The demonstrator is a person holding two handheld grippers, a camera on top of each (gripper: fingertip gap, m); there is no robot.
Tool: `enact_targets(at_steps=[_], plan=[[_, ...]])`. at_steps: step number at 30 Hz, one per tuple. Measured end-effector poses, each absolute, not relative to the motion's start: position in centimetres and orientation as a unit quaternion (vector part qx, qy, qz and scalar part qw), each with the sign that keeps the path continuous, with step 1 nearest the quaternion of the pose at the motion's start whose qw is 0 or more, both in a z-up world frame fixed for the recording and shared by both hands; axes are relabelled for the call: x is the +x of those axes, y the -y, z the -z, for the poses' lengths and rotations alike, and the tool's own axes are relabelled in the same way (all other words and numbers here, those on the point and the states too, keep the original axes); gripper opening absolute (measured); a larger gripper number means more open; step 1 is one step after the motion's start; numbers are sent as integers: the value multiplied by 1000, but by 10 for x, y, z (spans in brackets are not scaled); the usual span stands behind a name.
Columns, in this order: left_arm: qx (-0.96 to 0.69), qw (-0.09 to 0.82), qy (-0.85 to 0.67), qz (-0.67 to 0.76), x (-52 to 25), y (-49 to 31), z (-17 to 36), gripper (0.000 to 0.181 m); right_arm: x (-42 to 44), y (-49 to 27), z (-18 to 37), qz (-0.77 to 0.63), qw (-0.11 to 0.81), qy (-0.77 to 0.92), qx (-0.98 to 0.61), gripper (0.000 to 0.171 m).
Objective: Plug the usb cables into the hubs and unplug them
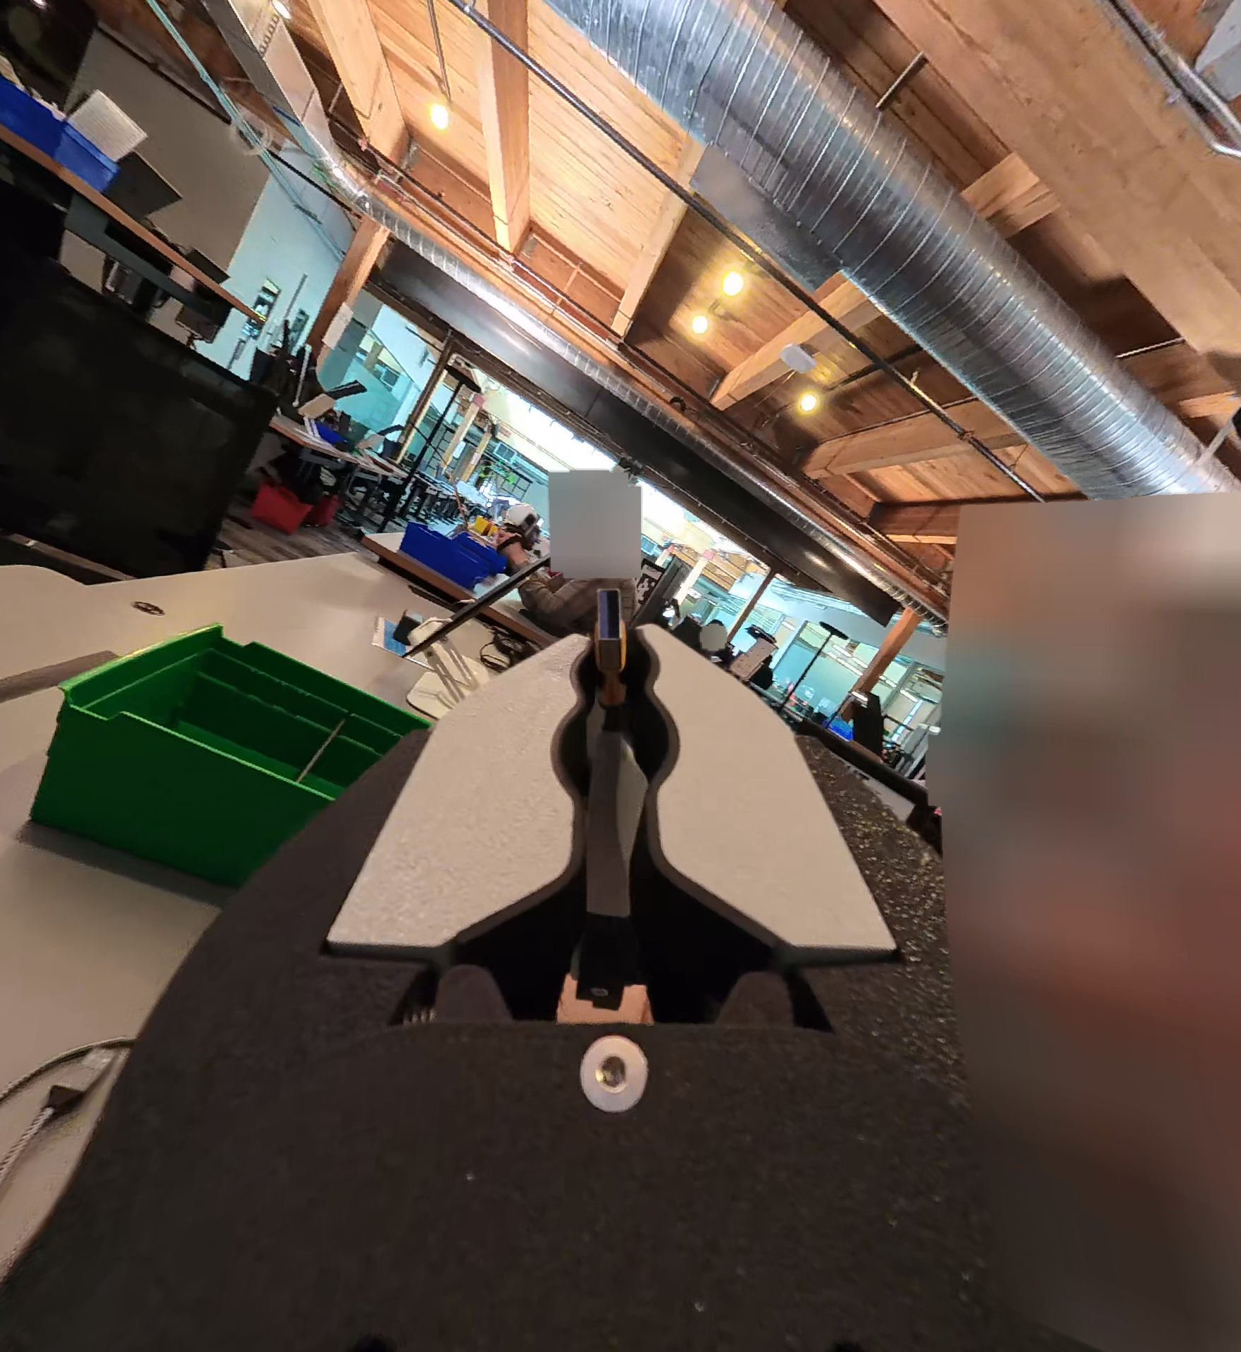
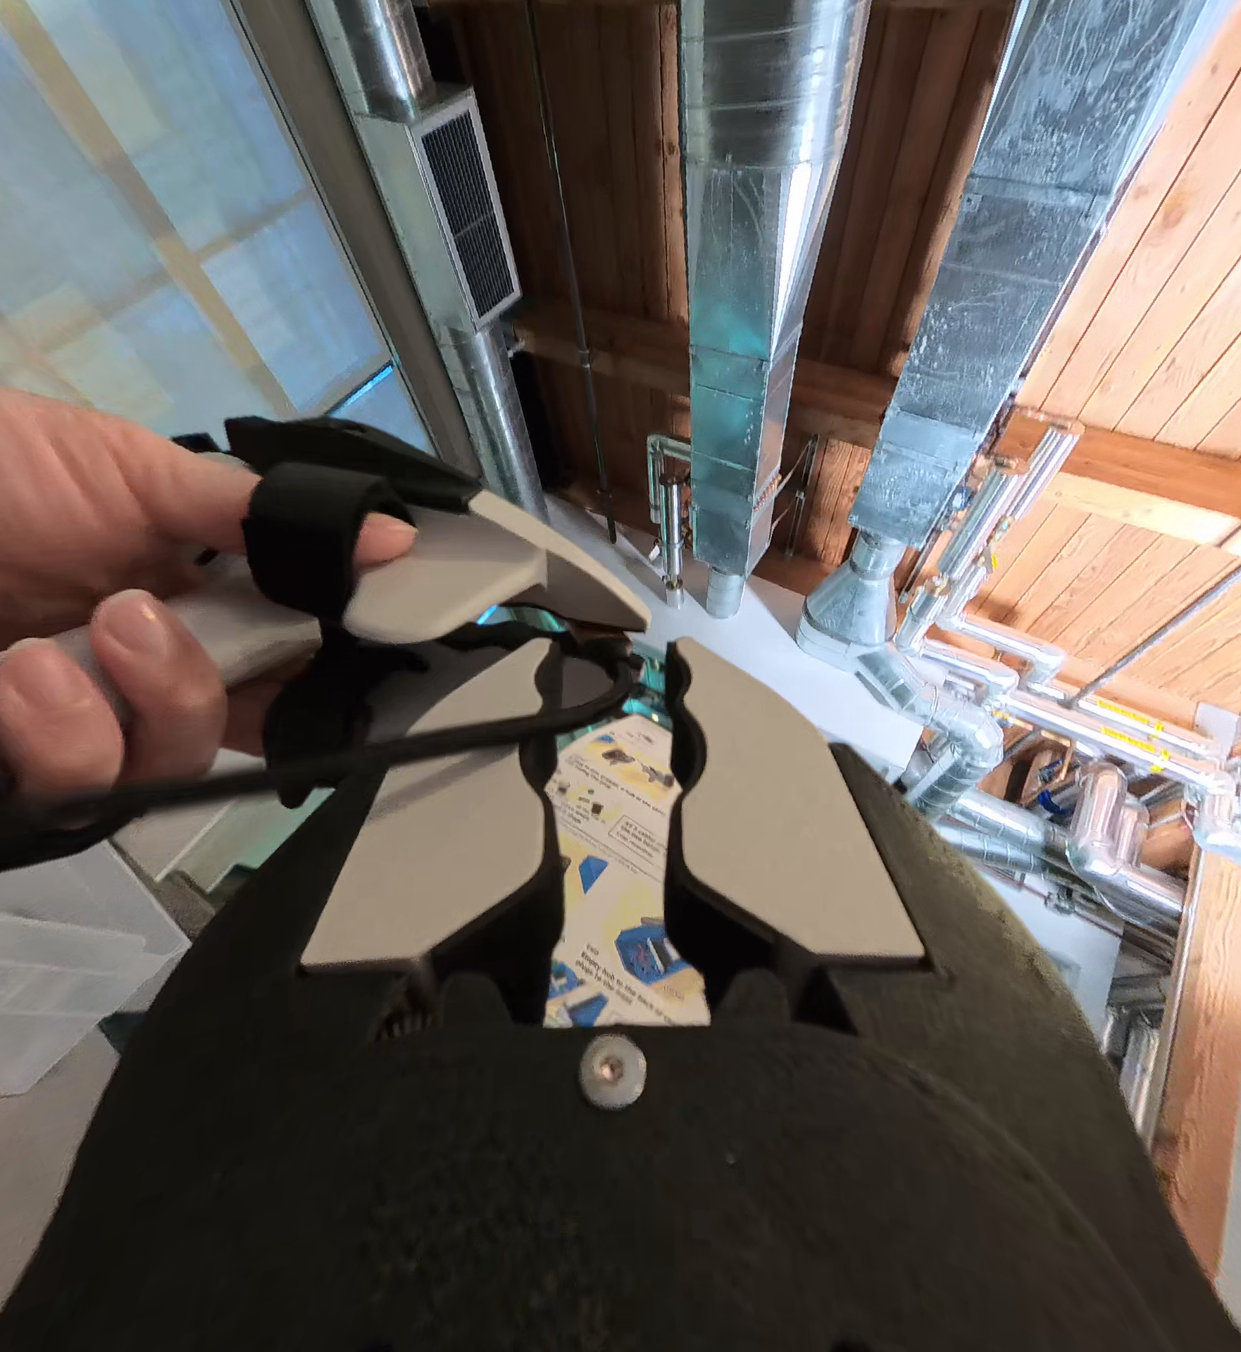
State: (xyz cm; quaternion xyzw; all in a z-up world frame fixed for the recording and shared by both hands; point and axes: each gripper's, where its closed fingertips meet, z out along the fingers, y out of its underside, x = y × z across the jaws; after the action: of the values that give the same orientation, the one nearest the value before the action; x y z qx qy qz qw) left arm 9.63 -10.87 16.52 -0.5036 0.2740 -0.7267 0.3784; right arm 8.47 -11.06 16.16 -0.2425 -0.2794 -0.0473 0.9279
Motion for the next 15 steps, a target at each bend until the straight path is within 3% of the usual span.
enact_targets(at_steps=[3, 15], plan=[[-506, 375, -278, 726, 99, 110, -163, 7, 85, 103, -162, 32, 918, 286, -274, 19], [-521, 370, -271, 720, 94, 102, -159, 7, 80, 99, -157, 15, 899, 341, -276, 18]])
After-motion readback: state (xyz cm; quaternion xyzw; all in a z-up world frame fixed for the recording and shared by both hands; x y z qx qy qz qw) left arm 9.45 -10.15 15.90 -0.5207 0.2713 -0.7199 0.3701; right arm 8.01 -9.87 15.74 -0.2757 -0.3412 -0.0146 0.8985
